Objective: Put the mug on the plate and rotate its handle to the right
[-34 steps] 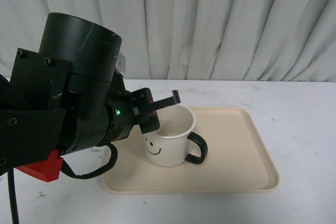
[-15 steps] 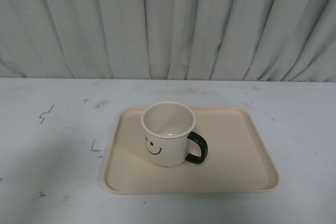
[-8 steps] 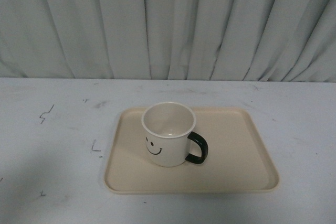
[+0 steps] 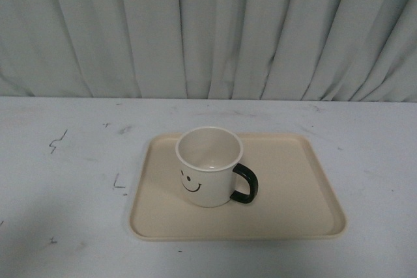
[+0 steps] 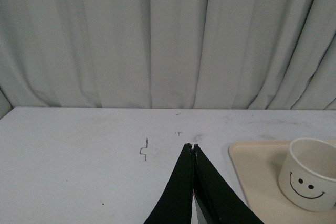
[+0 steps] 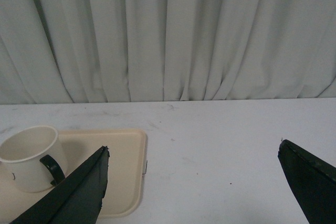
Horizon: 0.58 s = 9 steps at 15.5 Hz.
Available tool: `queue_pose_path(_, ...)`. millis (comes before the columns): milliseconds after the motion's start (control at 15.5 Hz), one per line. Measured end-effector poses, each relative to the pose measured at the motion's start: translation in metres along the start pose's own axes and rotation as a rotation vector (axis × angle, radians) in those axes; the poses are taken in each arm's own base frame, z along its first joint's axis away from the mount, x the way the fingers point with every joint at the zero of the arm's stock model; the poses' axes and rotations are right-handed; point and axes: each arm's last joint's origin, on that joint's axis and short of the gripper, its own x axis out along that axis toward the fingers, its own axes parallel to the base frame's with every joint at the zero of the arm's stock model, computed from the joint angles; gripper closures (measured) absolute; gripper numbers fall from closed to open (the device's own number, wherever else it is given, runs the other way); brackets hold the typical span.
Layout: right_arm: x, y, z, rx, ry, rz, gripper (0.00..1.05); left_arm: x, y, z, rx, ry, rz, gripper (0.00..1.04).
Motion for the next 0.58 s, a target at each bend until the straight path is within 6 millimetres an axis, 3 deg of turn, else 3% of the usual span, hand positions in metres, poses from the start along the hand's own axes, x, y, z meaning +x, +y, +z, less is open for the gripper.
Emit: queue_pose_path(582, 0.0, 0.0, 0.0, 0.0, 0.0, 0.0, 0.06, -0.016, 0.0, 0.0, 0.0, 0.002, 0.0, 1.03)
